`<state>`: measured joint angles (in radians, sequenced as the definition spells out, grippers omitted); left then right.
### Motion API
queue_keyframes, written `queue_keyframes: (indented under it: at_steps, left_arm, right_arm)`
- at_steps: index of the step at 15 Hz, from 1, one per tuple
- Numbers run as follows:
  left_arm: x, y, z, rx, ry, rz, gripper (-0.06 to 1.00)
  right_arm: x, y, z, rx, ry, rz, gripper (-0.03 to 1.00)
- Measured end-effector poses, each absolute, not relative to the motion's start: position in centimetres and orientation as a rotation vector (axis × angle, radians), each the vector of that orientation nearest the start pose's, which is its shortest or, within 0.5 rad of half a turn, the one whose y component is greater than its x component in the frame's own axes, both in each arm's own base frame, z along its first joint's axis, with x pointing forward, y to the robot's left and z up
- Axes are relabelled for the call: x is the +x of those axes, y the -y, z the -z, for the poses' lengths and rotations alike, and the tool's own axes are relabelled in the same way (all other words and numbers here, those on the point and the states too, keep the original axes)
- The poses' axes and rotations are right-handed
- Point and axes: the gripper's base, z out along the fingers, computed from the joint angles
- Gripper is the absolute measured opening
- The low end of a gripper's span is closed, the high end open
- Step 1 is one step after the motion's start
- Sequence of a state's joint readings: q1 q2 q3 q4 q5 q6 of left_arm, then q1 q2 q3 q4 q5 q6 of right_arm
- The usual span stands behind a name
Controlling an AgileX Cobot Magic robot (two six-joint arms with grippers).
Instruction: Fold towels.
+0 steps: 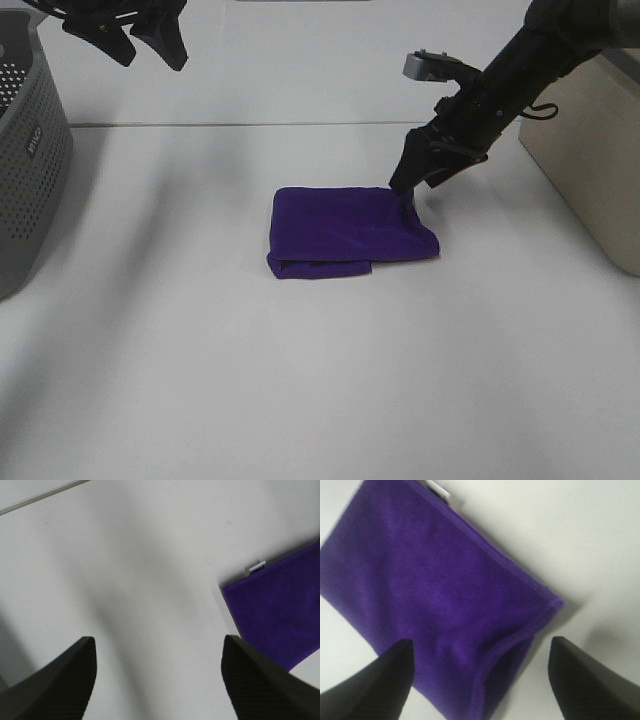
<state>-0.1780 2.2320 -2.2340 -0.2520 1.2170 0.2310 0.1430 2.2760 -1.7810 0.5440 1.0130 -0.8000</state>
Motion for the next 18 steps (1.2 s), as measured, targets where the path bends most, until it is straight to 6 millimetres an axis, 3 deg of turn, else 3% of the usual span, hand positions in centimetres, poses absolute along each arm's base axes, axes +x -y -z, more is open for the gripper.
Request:
queue_keyframes:
  at_steps: [2, 3, 4, 6, 9, 12, 14, 15, 17, 18]
  left_arm:
    - [47.8, 11.0, -28.7, 0.493, -2.625, 0.361, 0.65]
    - [47.8, 11.0, -28.7, 0.493, -2.625, 0.364, 0.65]
    - [47.8, 11.0, -28.8, 0.495, -2.623, 0.36, 0.65]
    - [47.6, 10.2, -29.6, 0.501, -2.617, 0.243, 0.7]
    - [46.6, 8.3, -32.7, 0.425, -2.58, -0.001, 0.77]
    - [41.9, 5.8, -36.5, 0.31, -2.578, 0.027, 0.77]
    - [37.0, 3.5, -37.9, 0.23, -2.613, 0.064, 0.77]
    - [33.9, 2.5, -38.1, 0.199, -2.633, 0.059, 0.77]
    - [26.6, 0.9, -39.7, 0.139, -2.586, 0.039, 0.77]
    - [21.1, 0.4, -38.8, 0.116, -2.542, 0.022, 0.77]
  right_arm:
    - [45.2, -11.8, -19.4, -0.943, -2.542, -0.577, 0.74]
    - [45.0, -12.0, -20.4, -0.929, -2.529, -0.579, 0.74]
    - [43.9, -11.8, -24.8, -0.801, -2.518, -0.553, 0.76]
    - [42.1, -10.6, -28.0, -0.743, -2.59, -0.429, 0.83]
    - [39.8, -7.6, -32.3, -0.588, -2.656, -0.218, 0.87]
    - [36.5, -0.3, -37.1, -0.235, -2.623, -0.124, 0.87]
    - [30.8, 3.3, -39.9, -0.045, -2.567, -0.072, 0.87]
    - [27.1, 3.8, -41.3, -0.002, -2.524, -0.046, 0.87]
    - [18.4, 2.6, -43.2, 0.012, -2.389, 0.006, 0.87]
    - [12.2, 1.1, -42.4, 0.009, -2.26, 0.01, 0.87]
